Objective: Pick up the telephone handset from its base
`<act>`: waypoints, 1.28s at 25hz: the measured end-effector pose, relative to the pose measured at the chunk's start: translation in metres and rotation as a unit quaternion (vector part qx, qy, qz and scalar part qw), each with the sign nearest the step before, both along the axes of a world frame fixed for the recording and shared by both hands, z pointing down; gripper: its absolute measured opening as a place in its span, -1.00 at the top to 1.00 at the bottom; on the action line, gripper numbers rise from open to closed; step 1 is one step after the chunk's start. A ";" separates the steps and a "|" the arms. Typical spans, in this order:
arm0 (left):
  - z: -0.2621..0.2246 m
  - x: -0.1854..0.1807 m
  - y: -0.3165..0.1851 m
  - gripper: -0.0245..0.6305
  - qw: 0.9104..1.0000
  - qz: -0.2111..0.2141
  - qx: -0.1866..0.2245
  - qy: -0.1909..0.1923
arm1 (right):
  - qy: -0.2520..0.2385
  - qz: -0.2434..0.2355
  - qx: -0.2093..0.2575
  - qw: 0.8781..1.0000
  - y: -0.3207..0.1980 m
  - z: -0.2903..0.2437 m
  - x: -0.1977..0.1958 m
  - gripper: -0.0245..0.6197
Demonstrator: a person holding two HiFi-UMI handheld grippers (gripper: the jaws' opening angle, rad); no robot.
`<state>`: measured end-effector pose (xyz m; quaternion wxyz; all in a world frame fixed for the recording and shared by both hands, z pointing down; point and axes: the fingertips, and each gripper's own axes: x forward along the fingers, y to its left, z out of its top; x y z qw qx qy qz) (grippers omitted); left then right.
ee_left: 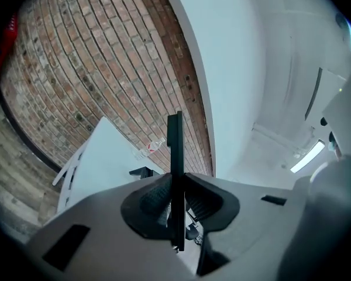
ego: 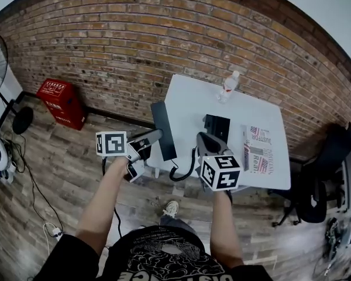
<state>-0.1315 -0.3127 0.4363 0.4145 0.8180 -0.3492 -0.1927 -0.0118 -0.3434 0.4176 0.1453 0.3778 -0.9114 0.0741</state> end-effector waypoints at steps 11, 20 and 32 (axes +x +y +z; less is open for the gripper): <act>-0.024 -0.055 0.083 0.70 0.996 -0.081 0.026 -0.033 | -0.003 -0.032 0.032 0.999 0.061 -0.017 -0.030 0.92; -0.031 -0.081 0.120 0.70 0.990 -0.131 0.039 -0.041 | -0.004 -0.032 0.053 0.998 0.084 -0.019 -0.034 0.92; -0.026 -0.085 0.127 0.70 0.990 -0.134 0.036 -0.039 | -0.004 -0.014 0.055 0.998 0.094 -0.021 -0.021 0.92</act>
